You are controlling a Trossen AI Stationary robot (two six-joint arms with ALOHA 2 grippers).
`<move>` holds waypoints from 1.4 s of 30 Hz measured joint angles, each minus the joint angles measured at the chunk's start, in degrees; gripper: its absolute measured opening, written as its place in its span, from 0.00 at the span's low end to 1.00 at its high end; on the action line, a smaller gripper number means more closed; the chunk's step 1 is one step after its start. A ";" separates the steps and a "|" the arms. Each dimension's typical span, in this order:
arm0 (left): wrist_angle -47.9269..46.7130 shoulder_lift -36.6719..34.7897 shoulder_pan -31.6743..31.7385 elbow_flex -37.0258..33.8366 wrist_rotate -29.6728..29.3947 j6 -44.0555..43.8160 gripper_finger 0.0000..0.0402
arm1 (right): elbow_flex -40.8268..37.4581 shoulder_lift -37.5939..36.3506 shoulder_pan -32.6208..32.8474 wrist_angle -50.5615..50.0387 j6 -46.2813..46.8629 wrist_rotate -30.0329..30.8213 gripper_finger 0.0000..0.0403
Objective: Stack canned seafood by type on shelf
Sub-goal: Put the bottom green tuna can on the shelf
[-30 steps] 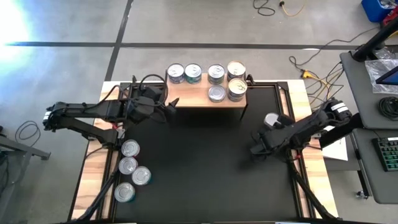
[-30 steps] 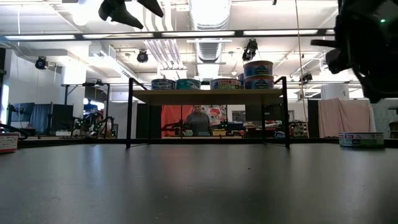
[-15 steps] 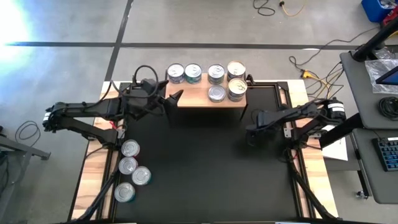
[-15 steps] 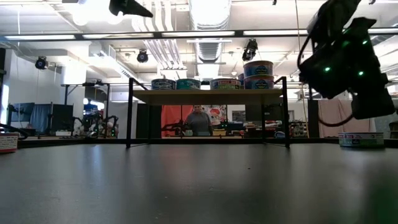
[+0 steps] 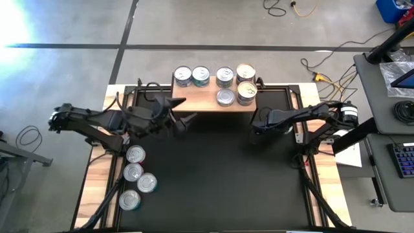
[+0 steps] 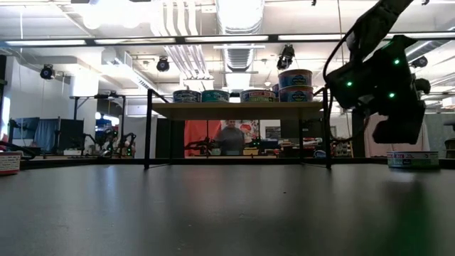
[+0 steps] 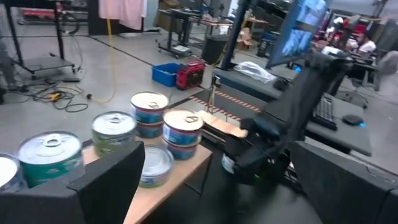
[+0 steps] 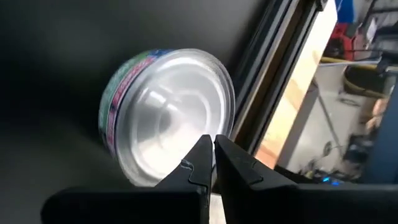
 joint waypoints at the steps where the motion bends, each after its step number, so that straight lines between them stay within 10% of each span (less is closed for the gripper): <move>1: -0.13 0.35 -0.52 0.04 0.00 -0.24 0.97 | -0.04 0.00 -0.27 0.75 0.26 0.06 0.03; 13: -0.90 5.54 -7.64 -0.58 0.20 -9.29 0.97 | -1.51 1.31 3.91 8.48 -1.44 -4.69 0.03; 28: 0.64 11.01 -13.07 -0.58 -0.04 -7.42 0.97 | 5.75 2.40 35.38 26.14 11.33 -10.70 0.03; 42: -1.70 21.27 -17.96 -0.60 3.63 -18.37 0.95 | 23.61 21.58 45.69 51.21 -17.46 -17.61 0.03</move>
